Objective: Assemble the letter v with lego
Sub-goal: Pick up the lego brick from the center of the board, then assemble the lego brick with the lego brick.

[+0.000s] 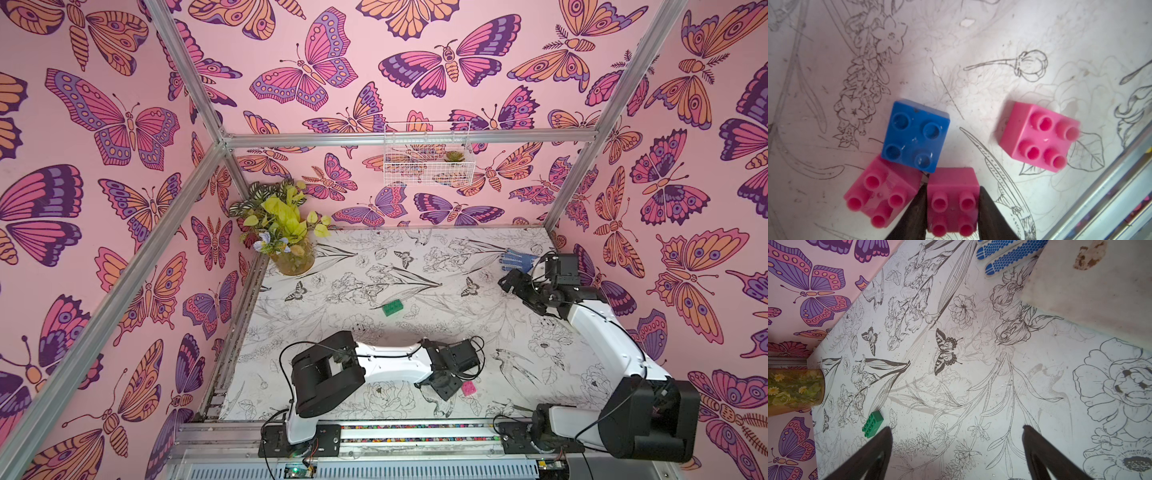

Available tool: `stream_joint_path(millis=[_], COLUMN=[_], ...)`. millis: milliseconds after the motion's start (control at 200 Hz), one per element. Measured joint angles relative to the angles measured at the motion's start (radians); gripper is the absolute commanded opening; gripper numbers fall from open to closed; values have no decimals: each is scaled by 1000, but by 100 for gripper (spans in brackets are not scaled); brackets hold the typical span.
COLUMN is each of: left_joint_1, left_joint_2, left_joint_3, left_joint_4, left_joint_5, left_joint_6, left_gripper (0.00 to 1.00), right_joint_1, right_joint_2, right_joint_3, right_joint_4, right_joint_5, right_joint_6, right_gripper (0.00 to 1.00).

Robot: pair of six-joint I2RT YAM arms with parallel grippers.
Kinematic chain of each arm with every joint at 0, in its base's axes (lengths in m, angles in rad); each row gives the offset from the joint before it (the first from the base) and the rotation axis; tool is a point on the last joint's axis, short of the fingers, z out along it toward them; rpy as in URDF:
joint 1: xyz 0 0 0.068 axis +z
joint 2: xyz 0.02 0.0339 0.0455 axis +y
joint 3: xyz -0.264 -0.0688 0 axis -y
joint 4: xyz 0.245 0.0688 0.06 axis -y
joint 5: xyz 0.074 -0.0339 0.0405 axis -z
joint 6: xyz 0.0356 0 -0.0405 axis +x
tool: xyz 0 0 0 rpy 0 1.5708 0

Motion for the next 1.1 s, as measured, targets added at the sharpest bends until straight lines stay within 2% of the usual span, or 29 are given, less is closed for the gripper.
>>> stream_joint_path(millis=[636, 966, 1102], left_joint_1=[5, 56, 91], left_joint_2=[6, -214, -255], left_joint_3=[2, -16, -17], left_joint_4=[0, -77, -121], left_joint_5=[18, 56, 70], left_joint_6=[9, 103, 170], left_gripper=[35, 35, 34], right_joint_1=[0, 0, 0], right_joint_2=[0, 16, 32], right_joint_3=[-6, -21, -21], right_joint_4=[10, 29, 32], right_joint_5=[-3, -37, -55], right_joint_6=[0, 0, 0], right_gripper=[97, 95, 94])
